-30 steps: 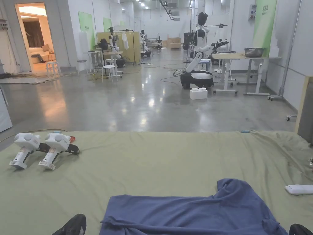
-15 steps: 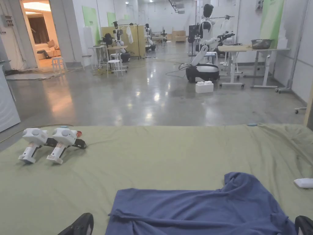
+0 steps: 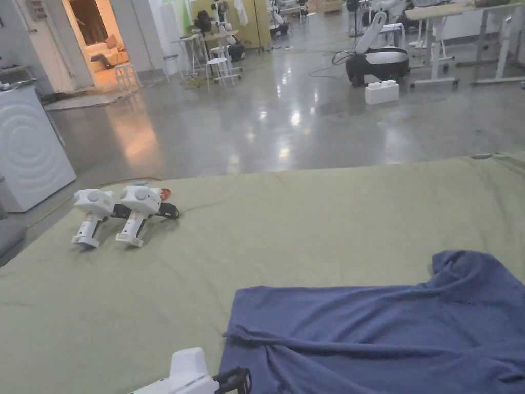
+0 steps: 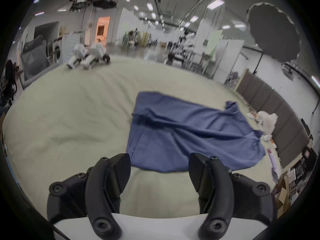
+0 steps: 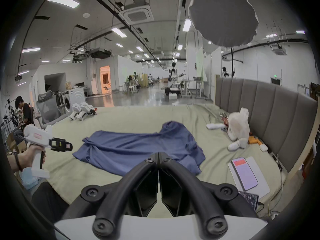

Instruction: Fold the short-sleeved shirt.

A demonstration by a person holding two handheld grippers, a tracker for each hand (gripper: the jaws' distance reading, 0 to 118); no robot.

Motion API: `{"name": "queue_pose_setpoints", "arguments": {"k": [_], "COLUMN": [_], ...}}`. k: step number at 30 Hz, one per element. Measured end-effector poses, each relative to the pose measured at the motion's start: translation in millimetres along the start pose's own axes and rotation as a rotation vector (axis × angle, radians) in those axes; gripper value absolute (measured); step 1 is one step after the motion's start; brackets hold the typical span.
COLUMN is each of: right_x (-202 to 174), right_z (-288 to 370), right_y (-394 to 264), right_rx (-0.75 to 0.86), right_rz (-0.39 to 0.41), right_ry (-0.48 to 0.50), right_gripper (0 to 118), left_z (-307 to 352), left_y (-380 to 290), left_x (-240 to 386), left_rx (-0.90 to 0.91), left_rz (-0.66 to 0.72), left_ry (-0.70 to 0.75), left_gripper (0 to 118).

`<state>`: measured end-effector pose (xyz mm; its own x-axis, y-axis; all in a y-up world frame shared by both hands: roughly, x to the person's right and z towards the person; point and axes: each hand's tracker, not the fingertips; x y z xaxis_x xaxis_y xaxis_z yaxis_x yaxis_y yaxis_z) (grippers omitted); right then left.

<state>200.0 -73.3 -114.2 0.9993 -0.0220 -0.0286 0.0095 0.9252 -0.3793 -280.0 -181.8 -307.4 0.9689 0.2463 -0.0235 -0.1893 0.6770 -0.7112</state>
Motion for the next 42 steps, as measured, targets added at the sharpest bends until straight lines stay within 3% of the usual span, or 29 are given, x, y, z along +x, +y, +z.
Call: {"name": "queue_pose_setpoints", "arguments": {"k": [4,7,9,13,14,15,17,18,20,22,24,27,28,29,30,34,37,42], "right_x": [19.6,35.0,42.3,56.4,59.6,63.9,82.7,92.0,106.0,114.5,113.7,99.6,96.4,94.9,92.2,93.1,84.1,80.6], "right_z": [-6.9,-11.4,-14.9,-39.0,-51.5,-67.1,-114.2,-137.5,-182.9,-218.7,-244.0,-234.3,-229.5,-226.3,-217.6,-189.4,-160.1,-97.8], "right_y": [-12.2,-24.6,-29.2,-34.5,-31.9,-30.3,-33.2,-40.2,-49.6,-59.6,-65.2,-64.2,-62.1,-59.7,-57.5,-46.2,-40.0,-48.2], "right_rx": [-0.079,-0.119,-0.139,-0.202,-0.217,-0.245,-0.334,-0.343,-0.368,-0.398,-0.46,-0.426,-0.418,-0.414,-0.407,-0.371,-0.339,-0.343], "right_rz": [-0.026,-0.054,-0.06,-0.091,-0.112,-0.13,-0.196,-0.242,-0.297,-0.32,-0.237,-0.198,-0.195,-0.142,-0.145,-0.159,-0.115,-0.131], "right_ry": [-0.054,-0.077,-0.087,-0.086,-0.082,-0.093,-0.083,-0.066,-0.056,-0.113,-0.166,-0.178,-0.178,-0.218,-0.192,-0.187,-0.216,-0.193], "right_gripper": [0,0,0,0,7,27,79,81,81,77,54,39,39,13,9,7,7,7], "left_z": [-53.7,-67.8,-61.7,-74.0,-77.0,-78.0,-77.0,-77.2,-74.7,-74.8,-75.0,-73.9,-73.0,-70.6,-65.5,-20.8,24.3,88.3], "left_y": [6.1,5.1,5.1,-0.5,0.8,2.2,3.9,4.7,5.0,6.9,5.9,4.3,3.3,3.4,5.8,9.2,3.5,-39.2], "left_x": [-9.5,-12.3,-1.7,15.4,13.9,12.2,12.4,12.2,14.2,12.7,11.9,11.4,11.5,11.1,9.6,-0.1,-8.1,-27.3], "left_rx": [-0.067,-0.081,-0.057,-0.114,-0.121,-0.129,-0.137,-0.142,-0.148,-0.153,-0.155,-0.146,-0.141,-0.135,-0.131,-0.052,-0.002,-0.016], "left_rz": [-0.011,-0.019,-0.096,-0.194,-0.186,-0.175,-0.163,-0.169,-0.168,-0.157,-0.152,-0.154,-0.153,-0.149,-0.143,-0.084,-0.081,-0.039], "left_ry": [0.094,0.103,0.118,0.16,0.162,0.157,0.157,0.156,0.151,0.147,0.142,0.139,0.139,0.138,0.13,0.049,0.036,0.019], "left_gripper": [66,42,2,1,1,1,1,1,1,1,1,1,1,1,1,0,0,0]}}
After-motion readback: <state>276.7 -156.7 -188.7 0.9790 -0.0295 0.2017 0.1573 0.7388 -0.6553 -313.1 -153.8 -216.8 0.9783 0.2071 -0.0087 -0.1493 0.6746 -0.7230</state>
